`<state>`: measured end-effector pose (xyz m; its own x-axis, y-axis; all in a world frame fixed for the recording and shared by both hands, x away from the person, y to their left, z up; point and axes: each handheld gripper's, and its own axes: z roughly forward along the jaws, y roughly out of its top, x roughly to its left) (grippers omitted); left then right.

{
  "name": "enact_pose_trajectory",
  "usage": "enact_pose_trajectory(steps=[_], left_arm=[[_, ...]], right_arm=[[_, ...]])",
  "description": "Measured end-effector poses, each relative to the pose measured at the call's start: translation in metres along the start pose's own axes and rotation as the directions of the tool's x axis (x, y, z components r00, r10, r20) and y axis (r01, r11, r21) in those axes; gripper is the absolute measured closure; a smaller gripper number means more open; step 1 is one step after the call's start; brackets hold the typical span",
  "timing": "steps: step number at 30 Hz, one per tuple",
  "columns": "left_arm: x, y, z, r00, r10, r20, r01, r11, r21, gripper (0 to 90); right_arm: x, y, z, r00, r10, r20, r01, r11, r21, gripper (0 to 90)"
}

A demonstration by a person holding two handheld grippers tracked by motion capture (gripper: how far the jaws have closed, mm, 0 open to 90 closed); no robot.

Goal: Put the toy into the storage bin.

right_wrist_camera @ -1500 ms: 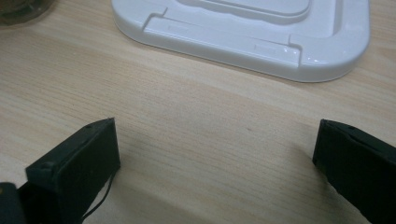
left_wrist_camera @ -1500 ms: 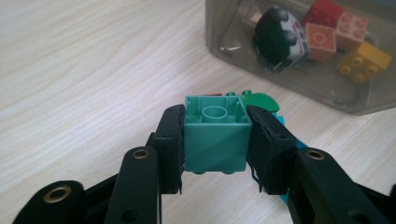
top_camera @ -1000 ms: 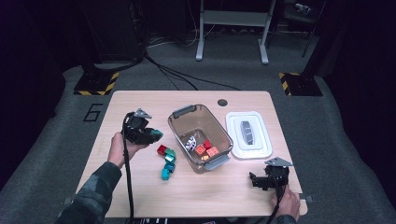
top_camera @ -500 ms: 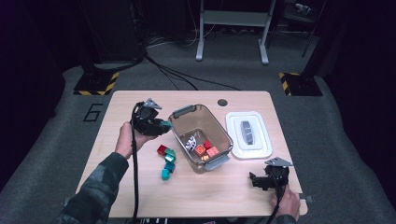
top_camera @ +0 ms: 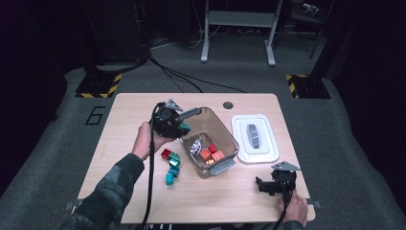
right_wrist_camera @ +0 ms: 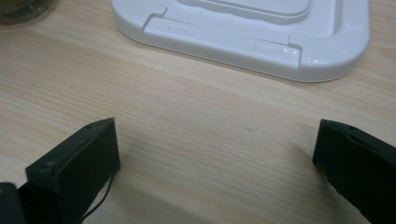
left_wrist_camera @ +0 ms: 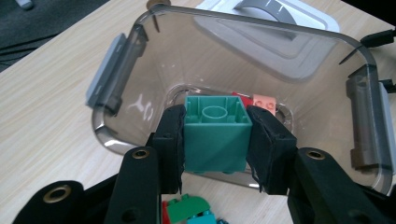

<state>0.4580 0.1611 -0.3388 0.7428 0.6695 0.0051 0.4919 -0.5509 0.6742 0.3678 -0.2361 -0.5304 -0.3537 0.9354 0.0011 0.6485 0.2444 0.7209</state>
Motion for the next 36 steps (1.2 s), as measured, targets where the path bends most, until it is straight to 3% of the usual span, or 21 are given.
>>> enact_pose_trajectory(steps=[10, 18, 28, 31, 36], left_arm=[[-0.016, 0.004, 0.018, 0.9986, 0.016, 0.05, -0.017, 0.9995, 0.026, 59.0], [-0.024, -0.001, 0.035, 0.9945, 0.02, 0.103, -0.029, 0.9964, 0.079, 59.0], [-0.03, -0.006, 0.041, 0.9907, 0.024, 0.134, -0.041, 0.9905, 0.131, 58.9], [-0.031, -0.009, 0.044, 0.9895, 0.024, 0.142, -0.047, 0.9857, 0.162, 58.8], [-0.031, -0.011, 0.045, 0.9886, 0.02, 0.149, -0.045, 0.9849, 0.167, 58.1]], right_arm=[[0.0, 0.0, 0.0, 1.0, -0.001, 0.0, 0.001, 1.0, 0.0, 0.0], [0.0, 0.0, 0.0, 1.0, 0.0, 0.0, 0.0, 1.0, 0.0, 0.0], [0.0, 0.0, 0.0, 1.0, -0.001, 0.0, 0.001, 1.0, 0.0, 0.0], [0.0, 0.0, 0.0, 1.0, 0.0, 0.0, 0.0, 1.0, 0.0, 0.0], [0.0, 0.0, 0.0, 1.0, -0.001, 0.0, 0.001, 1.0, 0.0, 0.0]])
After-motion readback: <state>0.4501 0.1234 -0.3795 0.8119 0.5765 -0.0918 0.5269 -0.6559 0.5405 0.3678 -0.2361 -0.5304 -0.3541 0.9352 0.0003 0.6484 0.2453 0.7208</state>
